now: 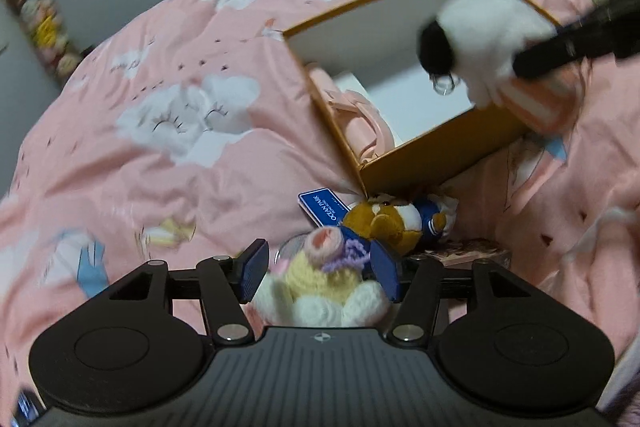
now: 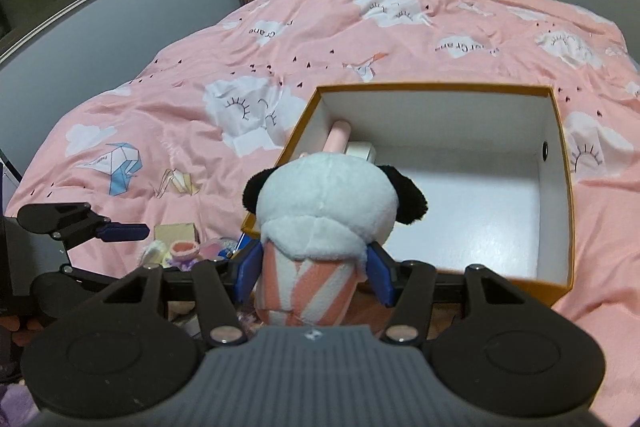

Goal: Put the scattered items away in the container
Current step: 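Carry the panda plush with the right tool while the left tool carries the crocheted doll toward the box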

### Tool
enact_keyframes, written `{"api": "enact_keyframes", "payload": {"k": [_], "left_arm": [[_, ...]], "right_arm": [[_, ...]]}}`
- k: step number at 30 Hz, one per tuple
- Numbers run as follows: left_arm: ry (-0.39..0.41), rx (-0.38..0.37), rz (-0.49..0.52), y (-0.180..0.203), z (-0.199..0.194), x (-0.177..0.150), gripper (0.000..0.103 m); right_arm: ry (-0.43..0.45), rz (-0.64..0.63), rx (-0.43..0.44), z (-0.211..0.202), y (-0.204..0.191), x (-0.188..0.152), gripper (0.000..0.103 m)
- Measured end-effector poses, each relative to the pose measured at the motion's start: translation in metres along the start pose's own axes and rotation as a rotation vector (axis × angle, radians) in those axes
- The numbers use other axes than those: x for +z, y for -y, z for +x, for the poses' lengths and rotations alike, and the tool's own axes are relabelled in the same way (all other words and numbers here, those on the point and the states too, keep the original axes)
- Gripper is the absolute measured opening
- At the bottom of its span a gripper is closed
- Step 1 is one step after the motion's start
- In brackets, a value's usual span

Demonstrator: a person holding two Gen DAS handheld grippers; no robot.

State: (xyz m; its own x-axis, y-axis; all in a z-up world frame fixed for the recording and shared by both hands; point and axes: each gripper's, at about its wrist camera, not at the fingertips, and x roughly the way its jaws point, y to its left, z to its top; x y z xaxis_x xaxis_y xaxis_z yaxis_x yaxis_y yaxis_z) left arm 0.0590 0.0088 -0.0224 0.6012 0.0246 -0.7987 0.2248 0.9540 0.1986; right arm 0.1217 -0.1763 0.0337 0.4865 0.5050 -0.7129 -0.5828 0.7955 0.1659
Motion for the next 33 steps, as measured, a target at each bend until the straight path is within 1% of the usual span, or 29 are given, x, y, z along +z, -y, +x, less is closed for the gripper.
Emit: {"api": "enact_keyframes", "payload": {"k": [3, 7, 10, 15, 16, 17, 18, 20, 23, 26, 30, 33], "left_arm": [[-0.059, -0.026, 0.043, -0.001, 0.018, 0.006, 0.066], [-0.139, -0.086, 0.023, -0.008, 0.044, 0.005, 0.066], [-0.184, -0.084, 0.021, -0.010, 0.058, 0.002, 0.066], [-0.275, -0.072, 0.029, -0.010, 0.069, -0.002, 0.066], [-0.285, -0.078, 0.021, -0.012, 0.068, -0.003, 0.063], [-0.290, -0.086, 0.007, -0.014, 0.067, -0.003, 0.057], [-0.294, -0.091, -0.012, -0.016, 0.066, -0.004, 0.057], [-0.280, -0.076, -0.044, -0.019, 0.061, -0.005, 0.052], [-0.236, -0.048, -0.091, -0.023, 0.051, -0.006, 0.049], [-0.191, -0.038, -0.145, -0.030, 0.040, -0.003, 0.048], [-0.114, -0.024, -0.210, -0.042, 0.023, 0.006, 0.047], [-0.039, -0.025, -0.253, -0.050, 0.008, 0.017, 0.047]], "right_arm": [[0.014, -0.002, -0.007, 0.003, 0.004, 0.007, 0.059], [0.018, 0.008, -0.009, 0.008, 0.010, 0.012, 0.059], [0.008, 0.018, -0.006, 0.014, 0.013, 0.012, 0.059], [-0.020, 0.044, -0.004, 0.024, 0.020, 0.009, 0.059], [-0.025, 0.049, -0.008, 0.026, 0.022, 0.008, 0.059], [-0.028, 0.052, -0.013, 0.028, 0.024, 0.008, 0.059], [-0.028, 0.056, -0.013, 0.029, 0.026, 0.007, 0.059], [-0.025, 0.068, -0.001, 0.030, 0.029, 0.008, 0.059], [-0.021, 0.073, -0.005, 0.031, 0.032, 0.011, 0.059], [-0.017, 0.070, -0.011, 0.031, 0.033, 0.015, 0.059], [-0.021, 0.094, 0.001, 0.038, 0.039, 0.022, 0.059], [-0.025, 0.104, -0.026, 0.049, 0.042, 0.029, 0.059]]}}
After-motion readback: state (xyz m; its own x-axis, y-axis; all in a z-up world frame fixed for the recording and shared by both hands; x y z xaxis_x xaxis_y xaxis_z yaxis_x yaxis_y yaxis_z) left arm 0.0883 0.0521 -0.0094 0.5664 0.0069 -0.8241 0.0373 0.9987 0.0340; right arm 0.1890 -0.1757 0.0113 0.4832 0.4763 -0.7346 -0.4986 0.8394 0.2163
